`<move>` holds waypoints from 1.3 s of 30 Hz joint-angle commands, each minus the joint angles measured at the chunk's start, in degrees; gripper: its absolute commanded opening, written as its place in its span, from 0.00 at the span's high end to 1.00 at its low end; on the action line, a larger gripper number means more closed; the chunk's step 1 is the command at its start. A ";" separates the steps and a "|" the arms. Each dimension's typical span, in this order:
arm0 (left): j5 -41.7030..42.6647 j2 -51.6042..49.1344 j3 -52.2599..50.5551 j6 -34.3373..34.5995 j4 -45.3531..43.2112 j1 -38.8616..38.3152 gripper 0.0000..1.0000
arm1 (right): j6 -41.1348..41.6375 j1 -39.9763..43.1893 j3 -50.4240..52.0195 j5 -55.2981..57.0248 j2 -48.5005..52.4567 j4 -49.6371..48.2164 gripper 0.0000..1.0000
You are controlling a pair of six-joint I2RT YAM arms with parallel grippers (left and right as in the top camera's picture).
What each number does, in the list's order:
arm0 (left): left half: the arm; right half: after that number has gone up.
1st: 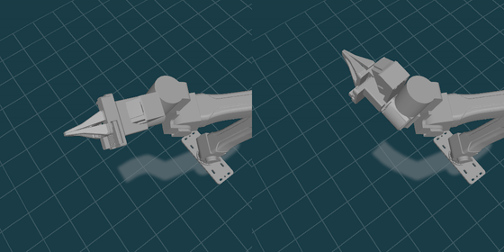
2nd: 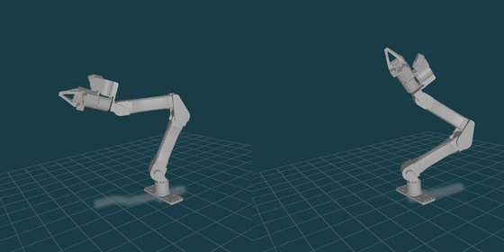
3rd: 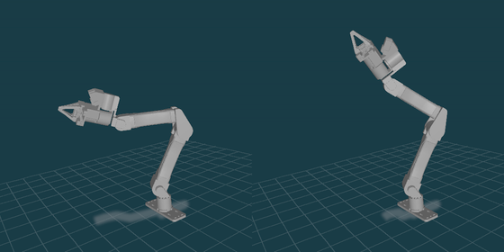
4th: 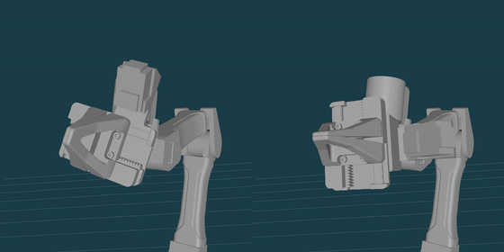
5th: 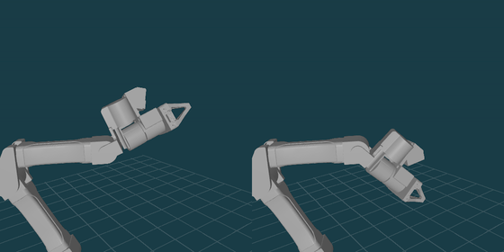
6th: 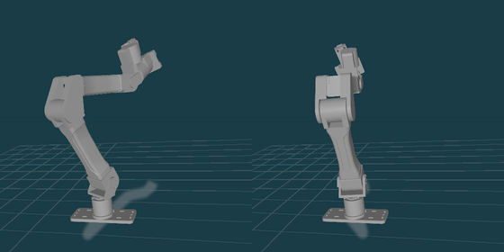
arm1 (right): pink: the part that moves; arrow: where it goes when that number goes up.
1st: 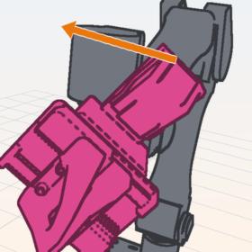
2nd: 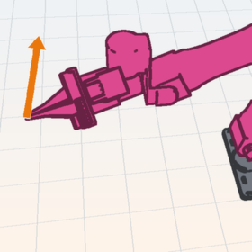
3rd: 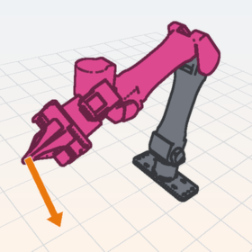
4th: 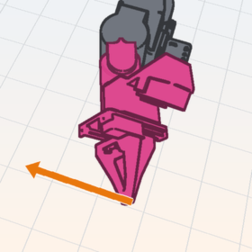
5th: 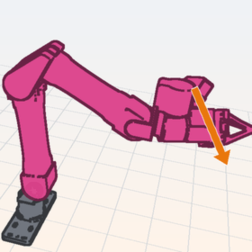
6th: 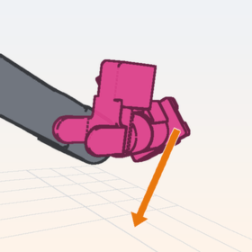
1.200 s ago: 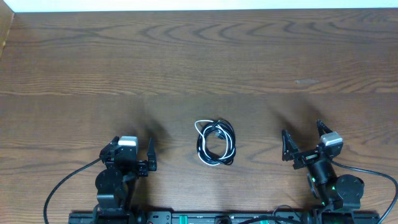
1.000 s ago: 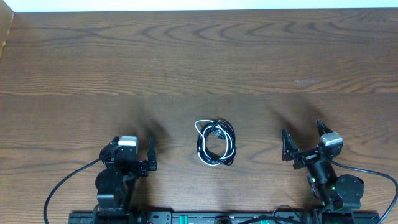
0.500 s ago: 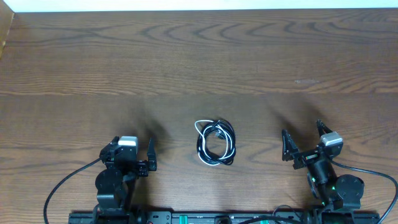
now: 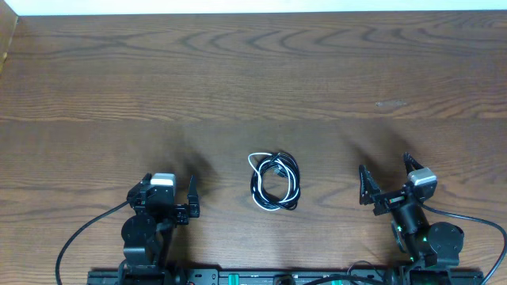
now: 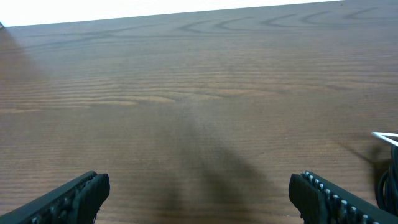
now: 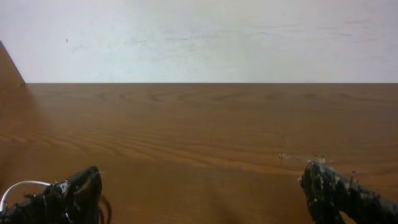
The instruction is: Untangle cables
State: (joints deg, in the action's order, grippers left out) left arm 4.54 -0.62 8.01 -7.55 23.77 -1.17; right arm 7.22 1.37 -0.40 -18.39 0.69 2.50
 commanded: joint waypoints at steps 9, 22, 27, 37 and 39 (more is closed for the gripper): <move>-0.55 0.39 -0.83 -0.35 1.05 0.28 0.02 | 0.46 -0.28 0.09 0.07 -0.20 0.31 0.01; -0.55 0.39 -0.83 -0.35 1.05 0.28 0.02 | 0.46 -0.28 0.09 0.07 -0.20 0.31 0.01; -0.55 0.39 -0.83 -0.35 1.05 0.28 0.02 | 0.44 -0.28 0.09 0.07 -0.20 0.31 0.01; 6.51 0.39 -0.81 5.07 -2.62 0.28 0.02 | 2.38 -0.28 0.09 -3.76 -0.20 -1.18 0.01; 8.55 0.33 -0.48 8.83 -4.66 0.28 0.02 | 4.42 -0.28 0.04 -6.36 -0.13 -2.60 0.01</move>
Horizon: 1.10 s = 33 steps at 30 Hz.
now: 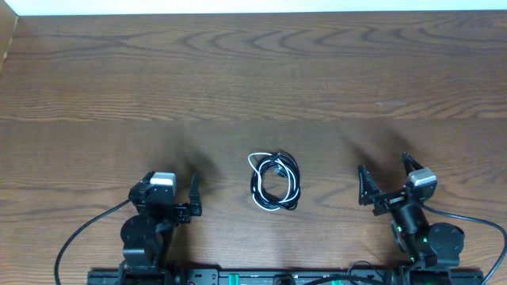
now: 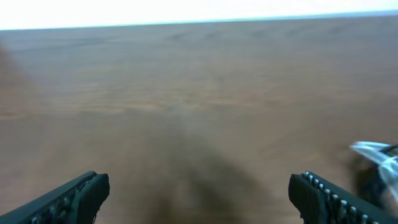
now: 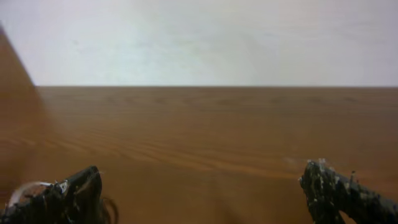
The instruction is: Untangle cables
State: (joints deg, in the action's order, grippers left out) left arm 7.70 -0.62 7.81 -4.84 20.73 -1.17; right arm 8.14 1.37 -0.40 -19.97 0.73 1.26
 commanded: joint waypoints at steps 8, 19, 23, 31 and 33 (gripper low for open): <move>5.68 -18.62 18.32 9.64 7.61 0.15 0.02 | 7.96 -0.28 -14.01 -4.85 9.97 5.27 0.01; 17.46 -46.77 57.29 10.01 25.99 0.13 0.02 | -0.48 -0.35 -54.25 -11.82 45.64 41.33 0.01; 23.26 -47.71 57.42 12.63 29.88 0.13 0.02 | -0.63 -0.35 -62.47 -16.74 55.67 52.94 0.01; 26.73 -52.78 56.61 12.44 42.27 0.11 0.07 | -0.39 -12.04 -62.38 -7.23 71.73 60.22 0.07; 27.52 -55.30 56.70 12.20 45.20 0.09 0.08 | 1.36 -17.62 -62.38 -3.08 74.62 60.48 0.03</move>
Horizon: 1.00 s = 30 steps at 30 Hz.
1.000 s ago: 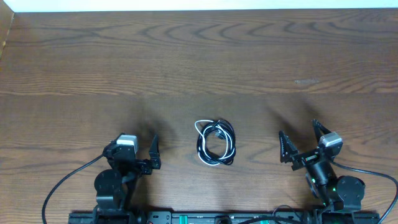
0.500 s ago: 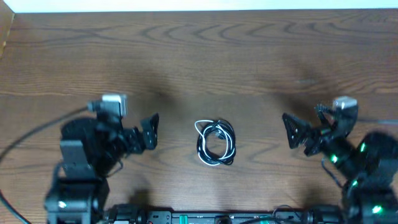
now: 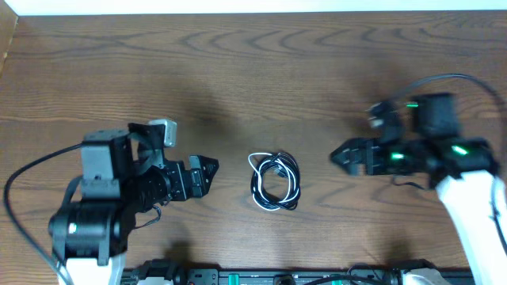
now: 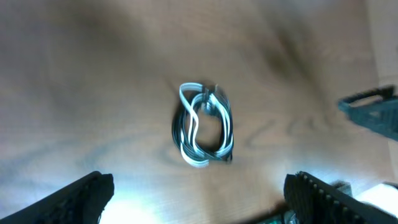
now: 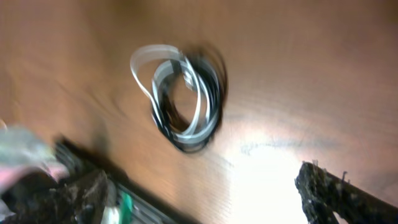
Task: Untangle cables
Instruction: 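Move the right gripper down onto the black-and-white cable bundle, then close the right gripper on the cable bundle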
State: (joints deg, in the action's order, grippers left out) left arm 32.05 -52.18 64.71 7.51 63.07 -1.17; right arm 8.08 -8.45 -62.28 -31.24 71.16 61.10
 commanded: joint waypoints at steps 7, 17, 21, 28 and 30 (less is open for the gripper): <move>7.58 -8.98 8.76 -17.00 20.20 0.07 0.15 | 4.11 -25.09 -0.48 24.17 10.47 0.15 0.01; 7.37 -3.23 14.88 -22.82 20.00 0.07 0.13 | -27.98 -35.28 0.28 25.14 20.72 -10.71 0.01; 6.71 -2.71 14.88 -22.93 20.44 0.07 0.13 | -29.35 -36.85 0.28 24.50 23.12 -13.49 0.01; 5.90 -2.84 14.86 -22.93 20.15 0.07 0.13 | -29.33 -38.25 0.52 22.99 26.03 -12.17 0.16; 5.88 -2.84 14.86 -22.93 20.15 0.09 0.13 | -29.11 -38.80 0.66 22.03 26.71 -12.02 0.19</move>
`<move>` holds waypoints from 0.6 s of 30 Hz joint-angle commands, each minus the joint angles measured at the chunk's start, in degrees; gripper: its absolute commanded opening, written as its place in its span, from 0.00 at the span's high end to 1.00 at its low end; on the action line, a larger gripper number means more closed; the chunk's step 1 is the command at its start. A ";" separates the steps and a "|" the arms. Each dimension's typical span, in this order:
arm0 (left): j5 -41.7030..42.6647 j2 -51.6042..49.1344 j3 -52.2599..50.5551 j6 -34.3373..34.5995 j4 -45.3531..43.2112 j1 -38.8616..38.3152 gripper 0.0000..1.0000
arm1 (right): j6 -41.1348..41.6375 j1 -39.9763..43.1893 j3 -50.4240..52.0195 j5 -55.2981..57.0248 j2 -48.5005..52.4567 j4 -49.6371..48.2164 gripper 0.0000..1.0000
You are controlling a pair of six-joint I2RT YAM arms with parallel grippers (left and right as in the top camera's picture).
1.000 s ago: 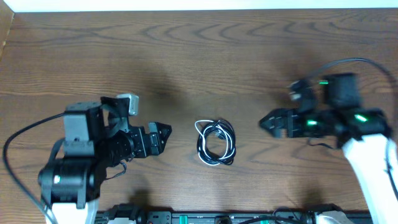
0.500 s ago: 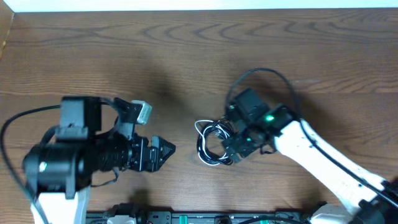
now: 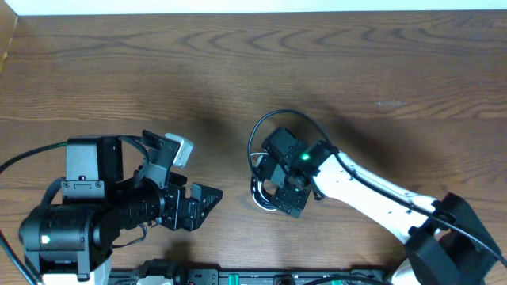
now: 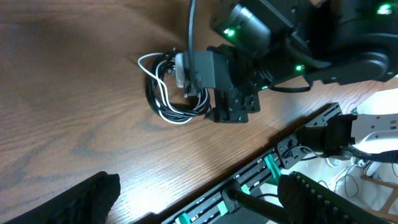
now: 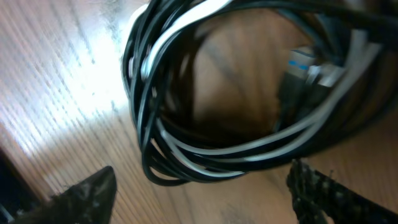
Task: Untangle cables
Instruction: 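Close the right gripper on the cable bundle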
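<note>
A coil of black and white cables (image 3: 257, 188) lies on the wooden table (image 3: 238, 63), mid-front. My right gripper (image 3: 285, 195) is down right over it and covers most of it in the overhead view. In the right wrist view the coil (image 5: 205, 140) fills the frame, and the right gripper (image 5: 202, 193) stands open with its fingertips (image 5: 81, 193) on either side of the coil's near edge. My left gripper (image 3: 202, 204) hangs open to the left of the coil, apart from it. The left wrist view shows the coil (image 4: 163, 93) beyond the left gripper (image 4: 199, 199).
The arms' mounting rail (image 4: 249, 180) runs along the table's front edge. The right arm's own black lead (image 3: 273, 119) arcs above the coil. The left arm's body (image 3: 87, 214) takes up the front left.
My right gripper was up and to the right of the coil; now it is low over the coil with its fingers astride it. The left gripper has shifted slightly nearer the front and stays open.
Both grippers first rested open near the front edge, either side of the coil, and stayed so. Then both were raised and pointed inward at the coil. Now the right one is down on the coil, which has not moved.
</note>
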State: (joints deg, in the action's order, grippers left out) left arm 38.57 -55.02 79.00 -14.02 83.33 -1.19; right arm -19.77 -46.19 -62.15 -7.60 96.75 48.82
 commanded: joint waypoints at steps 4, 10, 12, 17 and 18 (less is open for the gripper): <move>-0.63 0.00 0.57 -1.40 -0.09 0.11 0.13 | -1.20 -2.29 1.36 -3.67 1.57 0.33 0.21; -0.63 0.00 0.57 -1.40 -0.11 0.11 0.13 | -1.09 -3.67 3.89 -3.72 1.62 -0.57 0.21; -0.63 0.00 0.57 -1.40 -0.09 0.11 0.13 | -1.07 -3.76 5.18 -3.74 1.62 -1.57 0.24; -0.63 0.00 0.57 -1.40 -0.09 0.11 0.13 | -1.05 -3.74 8.35 -3.76 1.62 -4.46 0.39; -0.63 0.00 0.57 -1.40 -0.09 0.11 0.13 | -1.07 -3.74 8.61 -3.76 1.62 -4.61 0.45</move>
State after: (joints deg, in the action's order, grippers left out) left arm 38.41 -55.02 79.00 -14.04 83.33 -1.17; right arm -20.34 -49.71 -55.70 -10.48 97.91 44.60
